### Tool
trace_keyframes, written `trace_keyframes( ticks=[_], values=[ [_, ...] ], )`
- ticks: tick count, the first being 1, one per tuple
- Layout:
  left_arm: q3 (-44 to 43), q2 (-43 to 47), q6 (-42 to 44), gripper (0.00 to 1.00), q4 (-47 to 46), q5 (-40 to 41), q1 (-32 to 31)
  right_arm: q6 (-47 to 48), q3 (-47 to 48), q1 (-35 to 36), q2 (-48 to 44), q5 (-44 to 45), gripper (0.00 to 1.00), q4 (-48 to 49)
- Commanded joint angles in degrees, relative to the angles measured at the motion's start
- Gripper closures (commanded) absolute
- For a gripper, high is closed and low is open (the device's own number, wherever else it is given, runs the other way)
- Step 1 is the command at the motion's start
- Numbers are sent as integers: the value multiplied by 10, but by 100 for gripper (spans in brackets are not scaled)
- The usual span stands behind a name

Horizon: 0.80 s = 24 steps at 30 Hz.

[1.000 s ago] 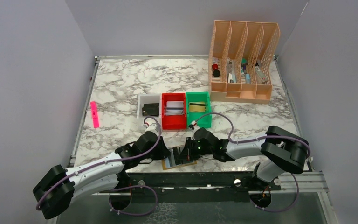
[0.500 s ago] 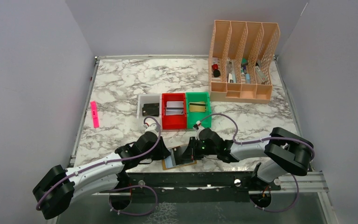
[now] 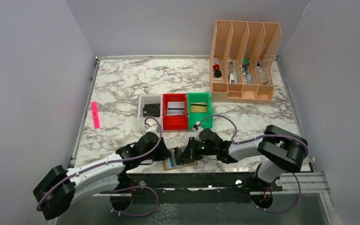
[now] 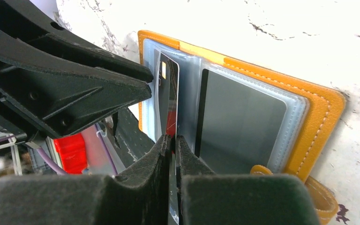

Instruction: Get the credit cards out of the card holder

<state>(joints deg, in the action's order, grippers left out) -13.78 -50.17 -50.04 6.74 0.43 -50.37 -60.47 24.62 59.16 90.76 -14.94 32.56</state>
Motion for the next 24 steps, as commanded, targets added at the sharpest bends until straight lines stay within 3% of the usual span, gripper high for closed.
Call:
trace_keyframes(
  ticks=[1,5,15,24],
  values=[
    [8,-6,7,75,24,1,-1,-9,-4,-2,3,-17,92,41],
    [8,-6,7,75,23,3,-1,-7,-16,-4,-16,-7,99,34],
    [10,8,6,73,14,9,-1,27,-30,-6,-102,53,97,-68],
    [8,-15,29,75,-21,-34,-2,21,-12,-7,-60,21,94,-34]
  ],
)
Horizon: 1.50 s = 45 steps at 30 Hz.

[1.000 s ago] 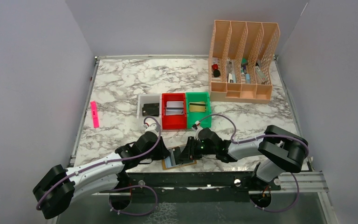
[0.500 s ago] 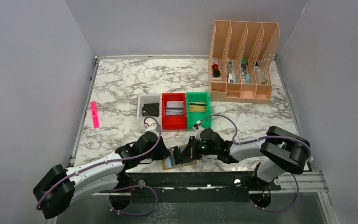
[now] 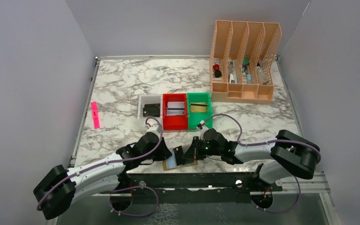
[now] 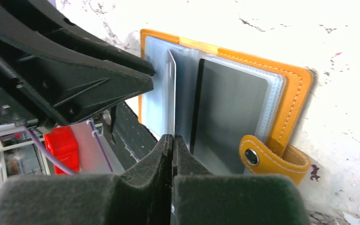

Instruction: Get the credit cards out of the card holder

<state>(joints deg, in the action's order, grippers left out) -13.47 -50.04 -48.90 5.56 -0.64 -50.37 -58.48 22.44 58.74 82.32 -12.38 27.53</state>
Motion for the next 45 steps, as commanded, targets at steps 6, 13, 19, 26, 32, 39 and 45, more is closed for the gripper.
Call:
trace_keyframes(
  ticks=[6,13,19,26,32,39,45],
  values=[
    [0,-52,19,79,-9,-21,-3,-12,15,-3,53,-16,90,50],
    [-10,-82,27,85,-10,-21,-7,-34,11,-4,92,-37,84,100],
    [-10,-79,26,86,-12,-21,-7,-50,14,-4,119,-47,83,133],
    [-6,-68,22,88,-12,-18,-8,-56,11,-10,104,-27,79,117],
    [-9,-69,22,88,-13,-18,-8,-76,5,-15,113,-42,77,150],
    [-7,-62,20,88,-12,-17,-8,-79,1,-15,114,-38,91,159],
    [-2,-40,10,80,-6,5,-8,-56,-15,-16,68,-2,99,109]
  ],
)
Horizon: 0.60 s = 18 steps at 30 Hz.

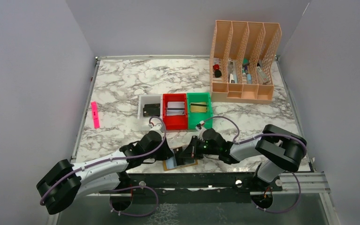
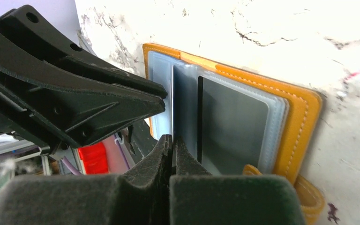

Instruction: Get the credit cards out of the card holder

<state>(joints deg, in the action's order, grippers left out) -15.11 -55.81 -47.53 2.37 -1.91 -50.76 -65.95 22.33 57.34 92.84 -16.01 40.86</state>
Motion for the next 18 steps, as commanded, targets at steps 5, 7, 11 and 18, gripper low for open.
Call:
trace_keyframes(
  ticks=[5,7,11,18],
  values=[
    [-10,37,8,58,64,62,-4,71,1,-2,-126,109,99,-165],
    [-35,35,27,51,89,93,-4,95,17,-2,-163,148,99,-228],
    [-97,1,77,35,121,155,3,128,37,-2,-225,216,99,-319],
    [-206,-44,155,21,158,220,72,145,41,-2,-287,270,99,-386]
  ],
)
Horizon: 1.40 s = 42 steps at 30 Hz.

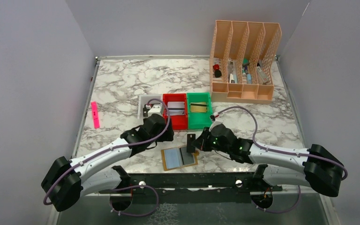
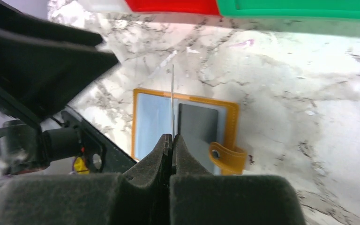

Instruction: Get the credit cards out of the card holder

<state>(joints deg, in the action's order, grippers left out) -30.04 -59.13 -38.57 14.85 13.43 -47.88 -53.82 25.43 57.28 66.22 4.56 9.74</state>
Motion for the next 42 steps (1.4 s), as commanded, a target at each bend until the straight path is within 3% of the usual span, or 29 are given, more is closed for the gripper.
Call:
trace_keyframes(
  ticks=[1,8,16,28,39,42],
  values=[
    [-67,-12,79,19,34,68,62,25,9,-1,-26,67,99,-79],
    [-107,-5,106,11,19,66,200,43,12,-1,-50,94,99,-100],
    [-56,-9,74,9,-90,5,301,95,56,-1,-46,106,98,-125],
    [-56,-108,108,10,-149,-100,329,103,67,-2,-36,105,98,-122],
    [3,-54,78,20,-186,-243,329,217,156,-1,28,124,99,-70],
    [-2,-43,77,17,-142,-193,329,273,194,-1,63,96,99,-40]
  ],
)
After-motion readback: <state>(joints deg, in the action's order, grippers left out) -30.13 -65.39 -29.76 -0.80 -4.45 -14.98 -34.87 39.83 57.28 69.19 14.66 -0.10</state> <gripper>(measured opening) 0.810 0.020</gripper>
